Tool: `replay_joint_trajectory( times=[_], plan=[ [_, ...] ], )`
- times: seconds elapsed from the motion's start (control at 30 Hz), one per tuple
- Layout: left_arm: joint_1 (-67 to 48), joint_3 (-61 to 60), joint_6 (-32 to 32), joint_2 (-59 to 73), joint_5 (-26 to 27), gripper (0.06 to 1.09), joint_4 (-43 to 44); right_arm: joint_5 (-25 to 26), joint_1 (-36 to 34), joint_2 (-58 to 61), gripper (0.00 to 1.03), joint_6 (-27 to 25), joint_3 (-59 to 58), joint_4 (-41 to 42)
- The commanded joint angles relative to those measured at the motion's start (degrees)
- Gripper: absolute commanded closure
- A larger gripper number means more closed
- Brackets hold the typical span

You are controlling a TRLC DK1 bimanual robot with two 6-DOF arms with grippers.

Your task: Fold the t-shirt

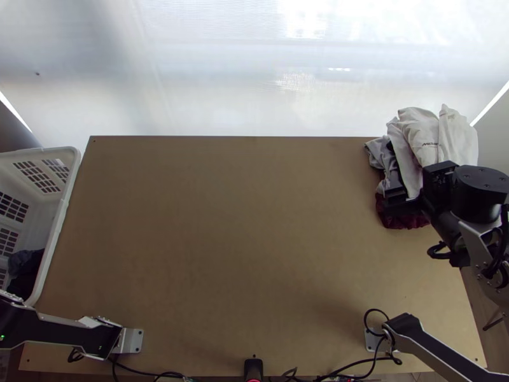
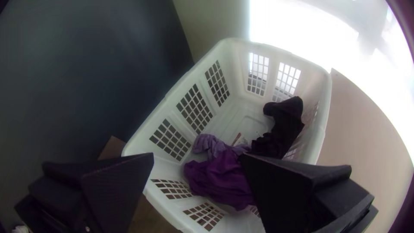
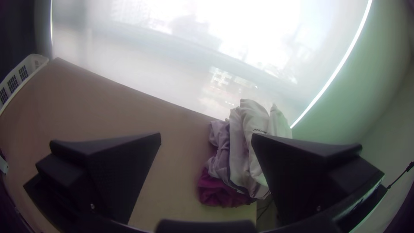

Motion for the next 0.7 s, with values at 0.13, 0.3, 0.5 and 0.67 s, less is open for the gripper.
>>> replay_joint_trajectory(
  times=[0.13, 0.3, 0.5, 0.67],
  plan=[
    [1.6, 2.6, 6.3, 10.9, -2.8, 0.11, 1.8, -0.5, -0.5, 0.6, 0.05, 0.5, 2.1, -1.1],
    [1.2, 3.7, 8.4, 15.4, -2.8, 0.11, 0.0, -0.5, -0.9, 1.0, 0.05, 0.8, 2.2, -1.0],
    [0.9, 6.0, 11.5, 20.4, -2.8, 0.11, -5.4, -0.5, -1.3, 1.0, 0.05, 0.8, 1.8, -1.0],
    [0.2, 6.2, 14.3, 23.6, -2.8, 0.11, -7.2, -0.5, -1.3, 1.4, 0.05, 1.0, 1.6, -0.9]
  ],
)
